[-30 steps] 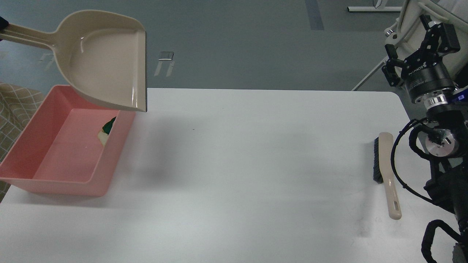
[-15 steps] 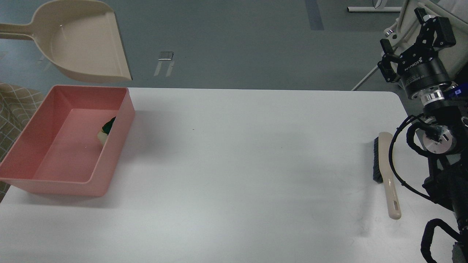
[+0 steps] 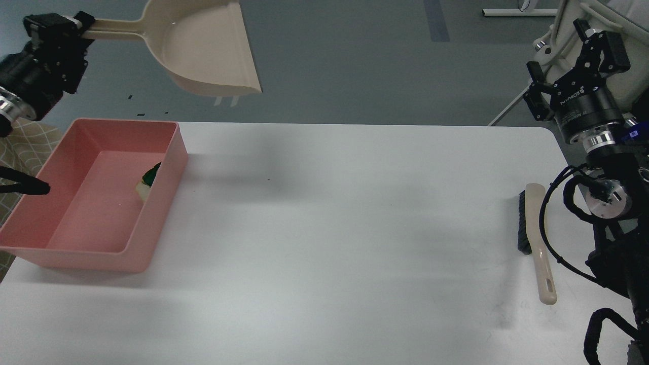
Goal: Sweep and dump garbage into bin
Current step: 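Lower the empty dustpan back onto the table with the left gripper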
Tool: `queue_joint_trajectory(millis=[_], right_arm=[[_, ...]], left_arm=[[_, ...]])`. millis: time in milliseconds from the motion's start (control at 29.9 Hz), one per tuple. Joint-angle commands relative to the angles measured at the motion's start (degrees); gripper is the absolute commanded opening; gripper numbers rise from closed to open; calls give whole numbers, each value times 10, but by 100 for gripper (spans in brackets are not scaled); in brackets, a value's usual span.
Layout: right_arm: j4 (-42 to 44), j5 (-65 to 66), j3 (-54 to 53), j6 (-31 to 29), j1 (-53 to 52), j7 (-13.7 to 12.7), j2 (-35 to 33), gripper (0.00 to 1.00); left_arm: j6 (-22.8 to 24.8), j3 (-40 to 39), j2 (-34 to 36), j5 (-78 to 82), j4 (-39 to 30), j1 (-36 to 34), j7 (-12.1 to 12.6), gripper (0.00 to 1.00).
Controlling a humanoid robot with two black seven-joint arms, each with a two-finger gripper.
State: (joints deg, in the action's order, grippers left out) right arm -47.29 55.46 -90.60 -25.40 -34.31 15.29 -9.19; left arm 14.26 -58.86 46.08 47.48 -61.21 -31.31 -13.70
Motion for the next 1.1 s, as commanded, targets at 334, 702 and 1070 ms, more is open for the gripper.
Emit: queue_joint_trajectory(millis=[334, 702, 1070], right_arm=[[7, 1, 0, 0, 10, 0, -4, 100], [7, 1, 0, 0, 19, 0, -4, 100], [-2, 1, -1, 0, 44, 1, -3, 100]], left_arm=[[-40, 133, -144, 21, -23, -32, 2, 0], [-63, 221, -195, 35, -37, -16, 11, 0], [-138, 277, -239, 35, -37, 4, 46, 0]])
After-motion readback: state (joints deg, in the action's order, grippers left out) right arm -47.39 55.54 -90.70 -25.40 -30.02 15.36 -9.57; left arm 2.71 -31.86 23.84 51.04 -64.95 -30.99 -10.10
